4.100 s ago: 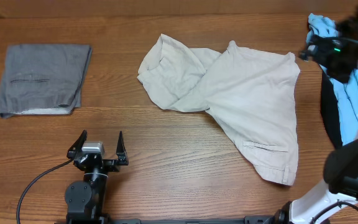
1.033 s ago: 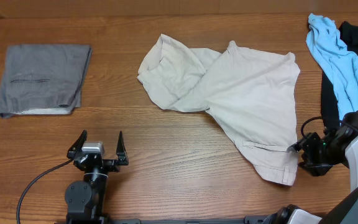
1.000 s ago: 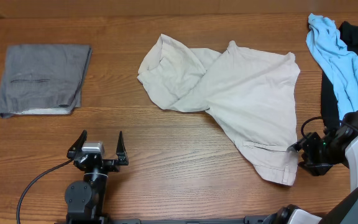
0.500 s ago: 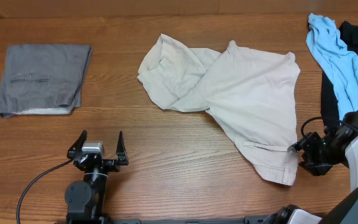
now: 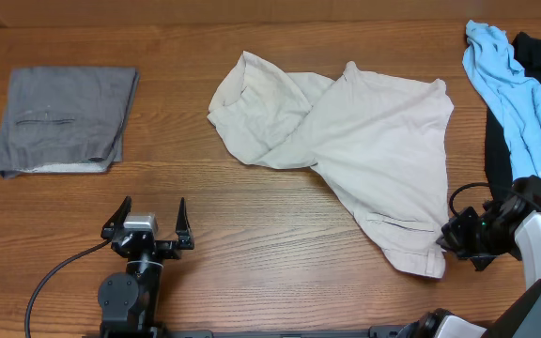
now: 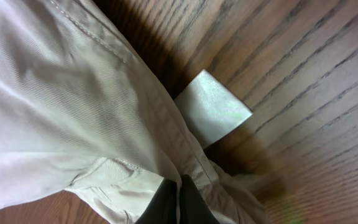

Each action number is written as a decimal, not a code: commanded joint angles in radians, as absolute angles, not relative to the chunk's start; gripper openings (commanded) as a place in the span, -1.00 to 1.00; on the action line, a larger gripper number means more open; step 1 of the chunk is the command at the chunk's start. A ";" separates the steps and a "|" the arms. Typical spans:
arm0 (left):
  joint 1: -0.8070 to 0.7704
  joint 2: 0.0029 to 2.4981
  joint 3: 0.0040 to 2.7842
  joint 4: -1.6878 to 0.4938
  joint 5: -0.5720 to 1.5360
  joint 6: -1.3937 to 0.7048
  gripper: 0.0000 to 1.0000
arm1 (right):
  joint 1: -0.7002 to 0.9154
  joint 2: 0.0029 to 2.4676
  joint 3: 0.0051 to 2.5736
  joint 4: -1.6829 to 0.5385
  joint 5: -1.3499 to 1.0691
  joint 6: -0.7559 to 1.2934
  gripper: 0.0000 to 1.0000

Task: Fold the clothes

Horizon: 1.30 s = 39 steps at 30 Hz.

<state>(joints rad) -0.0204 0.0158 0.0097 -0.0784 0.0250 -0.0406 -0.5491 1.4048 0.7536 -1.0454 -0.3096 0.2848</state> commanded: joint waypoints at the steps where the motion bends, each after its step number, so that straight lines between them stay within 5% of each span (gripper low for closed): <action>1: -0.028 0.006 0.005 -0.077 0.022 -0.014 1.00 | -0.549 1.402 0.847 -1.091 -0.350 0.283 -0.92; 16: -0.028 0.006 0.005 -0.077 0.022 -0.014 0.99 | -0.278 1.402 1.475 -1.246 -0.466 0.311 -0.92; 30: -0.028 0.006 0.005 -0.076 0.019 -0.014 0.99 | -0.218 1.419 1.459 -1.195 -0.367 0.314 -0.92; 39: -0.028 0.006 0.005 -0.076 0.019 -0.014 0.99 | -0.012 1.535 1.288 -0.993 -0.342 0.297 -0.92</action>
<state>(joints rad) -0.0204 0.0158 0.0097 -0.0784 0.0250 -0.0406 -0.0906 1.4864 1.3251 -1.0309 -0.3511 0.3138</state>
